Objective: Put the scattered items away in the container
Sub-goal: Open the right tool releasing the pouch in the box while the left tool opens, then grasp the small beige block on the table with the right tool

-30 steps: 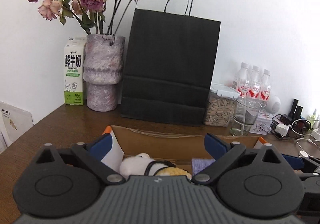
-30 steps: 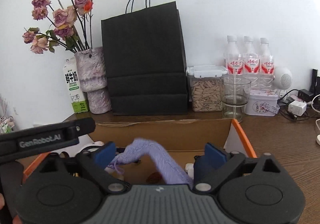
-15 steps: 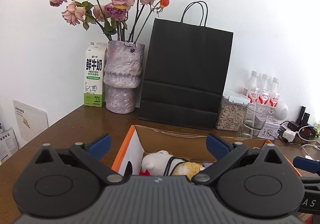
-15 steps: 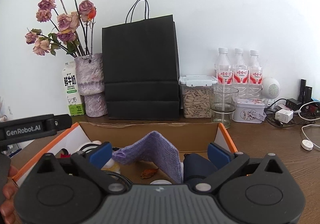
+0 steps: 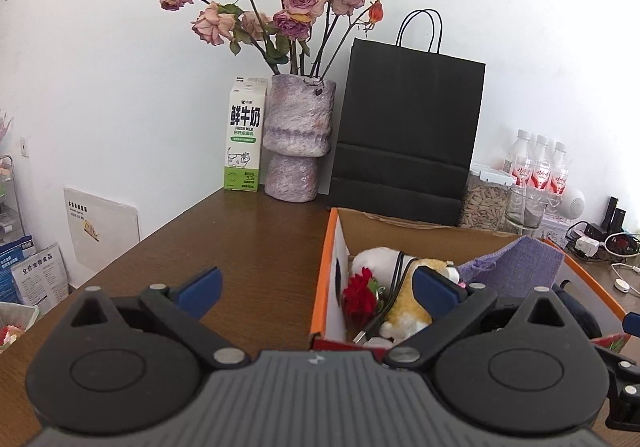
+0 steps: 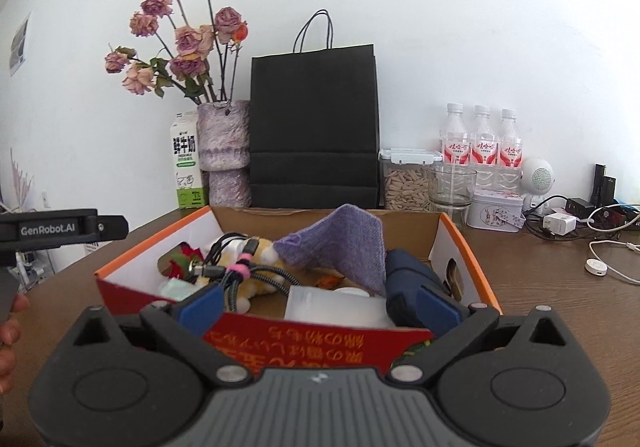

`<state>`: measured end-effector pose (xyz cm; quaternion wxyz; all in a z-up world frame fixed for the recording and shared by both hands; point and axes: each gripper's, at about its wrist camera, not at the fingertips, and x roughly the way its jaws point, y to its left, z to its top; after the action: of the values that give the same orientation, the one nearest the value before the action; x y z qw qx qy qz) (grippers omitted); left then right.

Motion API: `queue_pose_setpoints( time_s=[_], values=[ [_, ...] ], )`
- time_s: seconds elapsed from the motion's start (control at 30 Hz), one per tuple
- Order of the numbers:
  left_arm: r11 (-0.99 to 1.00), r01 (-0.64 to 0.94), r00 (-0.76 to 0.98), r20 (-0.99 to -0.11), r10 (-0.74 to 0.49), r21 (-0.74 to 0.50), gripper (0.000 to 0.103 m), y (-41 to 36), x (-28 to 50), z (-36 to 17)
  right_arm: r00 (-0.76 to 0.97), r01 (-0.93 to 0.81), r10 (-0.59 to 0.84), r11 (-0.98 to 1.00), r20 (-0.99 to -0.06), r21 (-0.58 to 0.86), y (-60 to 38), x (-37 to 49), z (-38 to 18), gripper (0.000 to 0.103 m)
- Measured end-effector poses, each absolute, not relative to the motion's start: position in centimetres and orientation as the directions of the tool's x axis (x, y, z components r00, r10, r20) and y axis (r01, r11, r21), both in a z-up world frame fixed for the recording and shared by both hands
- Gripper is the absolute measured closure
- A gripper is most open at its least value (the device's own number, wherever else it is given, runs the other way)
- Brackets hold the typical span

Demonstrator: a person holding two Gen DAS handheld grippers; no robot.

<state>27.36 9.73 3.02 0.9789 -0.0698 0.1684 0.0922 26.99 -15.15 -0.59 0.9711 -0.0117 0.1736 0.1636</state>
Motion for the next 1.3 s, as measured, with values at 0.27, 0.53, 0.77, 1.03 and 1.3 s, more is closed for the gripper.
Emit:
queue_pose_setpoints(
  time_s=[0.27,0.53,0.77,1.03,1.3],
  values=[
    [0.975,-0.213,0.886,-0.433,0.166,-0.062,0.0,11.4,24.7,0.5,0.805,-0.402,0.37,0.915,-0.464,0.033,-13.0,25.2,-2.3,0.001],
    [0.975,-0.212,0.853,-0.498,0.156,-0.059,0.0,13.3,23.8,-1.3,0.749,-0.395,0.332,0.919,-0.574,0.016,-9.9,27.0,-3.9,0.008],
    [0.971,-0.217,0.839,-0.527,0.134,-0.1,0.0,14.5,24.0,-1.9,0.723,-0.389,0.314,0.921,-0.616,0.013,-8.1,28.7,-4.7,0.025],
    [0.968,-0.225,0.837,-0.53,0.135,-0.108,0.0,14.6,24.1,-2.0,0.726,-0.404,0.331,0.915,-0.603,0.016,-7.3,28.8,-4.6,0.06],
    [0.967,-0.232,0.823,-0.55,0.139,-0.104,0.0,14.7,24.4,-2.1,0.725,-0.43,0.351,0.903,-0.593,0.009,-7.4,28.1,-4.5,0.07]
  ],
)
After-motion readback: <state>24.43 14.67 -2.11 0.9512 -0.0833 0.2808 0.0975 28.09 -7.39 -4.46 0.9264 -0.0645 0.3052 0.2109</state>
